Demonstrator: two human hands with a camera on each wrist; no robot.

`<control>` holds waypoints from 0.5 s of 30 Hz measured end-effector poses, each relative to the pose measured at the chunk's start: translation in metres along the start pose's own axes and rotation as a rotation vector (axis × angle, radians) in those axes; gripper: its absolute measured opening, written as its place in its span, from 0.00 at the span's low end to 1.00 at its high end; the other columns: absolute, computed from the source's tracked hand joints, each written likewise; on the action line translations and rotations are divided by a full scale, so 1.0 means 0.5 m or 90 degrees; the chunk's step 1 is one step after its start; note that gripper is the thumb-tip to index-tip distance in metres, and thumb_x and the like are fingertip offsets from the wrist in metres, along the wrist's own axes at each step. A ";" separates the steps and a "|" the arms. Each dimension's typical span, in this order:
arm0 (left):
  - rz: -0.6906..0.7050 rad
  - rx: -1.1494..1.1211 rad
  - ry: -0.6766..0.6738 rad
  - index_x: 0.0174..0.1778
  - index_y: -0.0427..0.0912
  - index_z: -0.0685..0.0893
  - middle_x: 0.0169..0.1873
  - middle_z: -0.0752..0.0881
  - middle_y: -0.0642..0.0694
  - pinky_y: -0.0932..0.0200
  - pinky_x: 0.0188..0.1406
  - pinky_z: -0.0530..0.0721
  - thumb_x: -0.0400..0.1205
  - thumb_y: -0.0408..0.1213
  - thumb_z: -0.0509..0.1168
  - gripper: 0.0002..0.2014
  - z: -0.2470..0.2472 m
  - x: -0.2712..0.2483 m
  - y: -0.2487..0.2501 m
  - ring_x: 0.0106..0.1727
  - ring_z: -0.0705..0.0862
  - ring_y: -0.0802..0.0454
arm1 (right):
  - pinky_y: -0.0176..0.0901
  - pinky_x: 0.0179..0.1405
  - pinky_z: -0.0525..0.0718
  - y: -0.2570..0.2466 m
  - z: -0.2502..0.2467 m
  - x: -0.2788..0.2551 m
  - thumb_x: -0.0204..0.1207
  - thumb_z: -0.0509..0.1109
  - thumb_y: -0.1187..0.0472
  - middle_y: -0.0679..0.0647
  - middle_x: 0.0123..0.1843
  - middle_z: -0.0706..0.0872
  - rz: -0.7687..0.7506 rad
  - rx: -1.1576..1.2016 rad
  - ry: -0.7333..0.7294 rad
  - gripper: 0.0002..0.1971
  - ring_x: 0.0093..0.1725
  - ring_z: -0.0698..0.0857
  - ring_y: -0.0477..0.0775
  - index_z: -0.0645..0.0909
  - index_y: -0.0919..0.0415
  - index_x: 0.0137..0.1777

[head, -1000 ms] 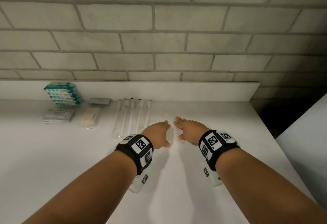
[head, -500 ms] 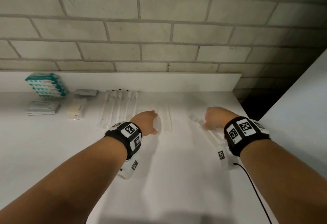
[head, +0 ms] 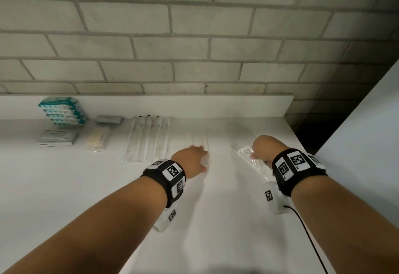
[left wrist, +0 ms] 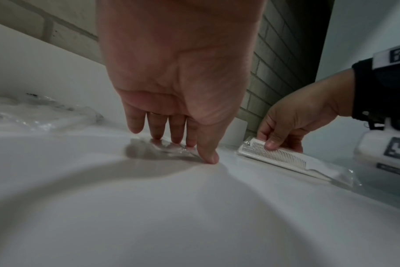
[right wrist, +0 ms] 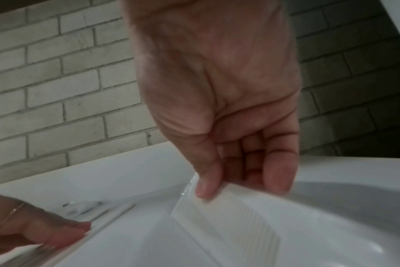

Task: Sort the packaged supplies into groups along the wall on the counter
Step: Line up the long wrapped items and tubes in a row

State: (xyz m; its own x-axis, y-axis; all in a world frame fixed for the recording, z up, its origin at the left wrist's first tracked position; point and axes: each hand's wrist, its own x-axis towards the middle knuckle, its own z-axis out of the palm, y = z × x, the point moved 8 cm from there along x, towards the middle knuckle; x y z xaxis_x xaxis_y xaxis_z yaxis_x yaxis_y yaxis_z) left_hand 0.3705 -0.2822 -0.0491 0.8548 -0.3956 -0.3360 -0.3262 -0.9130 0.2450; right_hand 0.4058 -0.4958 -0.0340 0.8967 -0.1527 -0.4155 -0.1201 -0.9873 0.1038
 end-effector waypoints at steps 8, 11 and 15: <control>-0.004 -0.029 0.007 0.83 0.48 0.62 0.84 0.58 0.51 0.52 0.81 0.59 0.84 0.46 0.61 0.30 0.004 0.010 -0.015 0.84 0.56 0.50 | 0.45 0.33 0.85 -0.033 -0.060 0.005 0.79 0.61 0.61 0.58 0.26 0.83 -0.017 0.252 0.071 0.15 0.28 0.85 0.61 0.79 0.65 0.32; -0.005 -0.027 0.007 0.83 0.48 0.62 0.84 0.57 0.51 0.53 0.81 0.58 0.84 0.47 0.62 0.30 0.003 0.013 -0.015 0.84 0.56 0.50 | 0.54 0.55 0.87 -0.072 -0.072 0.003 0.81 0.65 0.58 0.66 0.51 0.89 -0.062 0.407 0.094 0.13 0.51 0.89 0.65 0.83 0.67 0.57; 0.003 -0.016 0.002 0.83 0.49 0.62 0.84 0.56 0.52 0.55 0.81 0.57 0.84 0.47 0.62 0.31 0.000 0.015 -0.017 0.84 0.57 0.52 | 0.49 0.73 0.74 -0.143 -0.042 -0.028 0.78 0.70 0.56 0.55 0.76 0.76 -0.200 0.222 0.101 0.28 0.73 0.76 0.57 0.71 0.56 0.78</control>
State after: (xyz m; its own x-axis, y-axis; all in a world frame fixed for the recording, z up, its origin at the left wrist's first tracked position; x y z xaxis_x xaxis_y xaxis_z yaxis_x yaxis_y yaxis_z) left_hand 0.3796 -0.2771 -0.0537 0.8547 -0.3989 -0.3321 -0.3195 -0.9086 0.2689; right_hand 0.4108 -0.4223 -0.0164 0.9630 0.1359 -0.2327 0.0550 -0.9444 -0.3241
